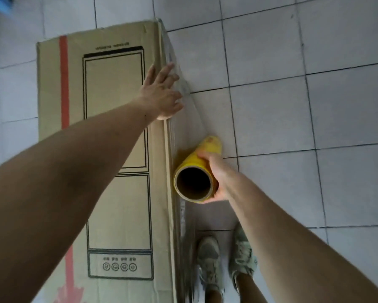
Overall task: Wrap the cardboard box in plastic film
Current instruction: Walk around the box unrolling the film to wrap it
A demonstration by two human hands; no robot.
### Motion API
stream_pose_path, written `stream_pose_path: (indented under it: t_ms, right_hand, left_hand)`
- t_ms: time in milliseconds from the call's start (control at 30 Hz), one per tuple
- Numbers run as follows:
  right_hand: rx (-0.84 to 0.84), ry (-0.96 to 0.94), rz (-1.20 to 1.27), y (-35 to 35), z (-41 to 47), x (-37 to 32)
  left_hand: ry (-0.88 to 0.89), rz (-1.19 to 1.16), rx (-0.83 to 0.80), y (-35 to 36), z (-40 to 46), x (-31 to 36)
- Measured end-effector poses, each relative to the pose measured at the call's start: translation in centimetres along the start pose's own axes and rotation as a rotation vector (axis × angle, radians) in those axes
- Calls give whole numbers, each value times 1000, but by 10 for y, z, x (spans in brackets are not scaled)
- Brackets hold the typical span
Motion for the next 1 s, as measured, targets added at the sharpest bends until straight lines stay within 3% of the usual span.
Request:
stream_pose_path:
  t_ms: [133,233,333,433,567,700,867,1000]
  right_hand:
    - [-121,119,437,-10,8,82]
    - [-184,190,523,-12,4,109]
    - [-99,88,336,-21,-3,86]
    - [101,-210,46,-22,-14,20]
    - [181,-334,-412,-1,-24,-23]
    - [117,-279,-465,12,-18,-7]
    - [40,-83,-100,-27,-7,64]
    - [-159,47,405,-50,2,129]
  left_hand:
    - [-11,7,-15,3,1,-2]
    - [-11,55,-33,0,-1,0]
    - [33,225,-54,1,-14,8]
    - [200,373,-57,14,-47,48]
    - [144,192,-19,27,-91,70]
    - [41,20,30,30,-95,65]
    - [7,10,27,34,-85,70]
    - [-1,1,26,35,-85,69]
Point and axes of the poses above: each hand's wrist, its own z-axis towards the middle knuckle, its own y-axis out of the palm, x = y × z, the point moved 10 cm from there along z, towards the middle knuckle, and after that the axes turned 6 degrees about z, right-handed, at the moved point
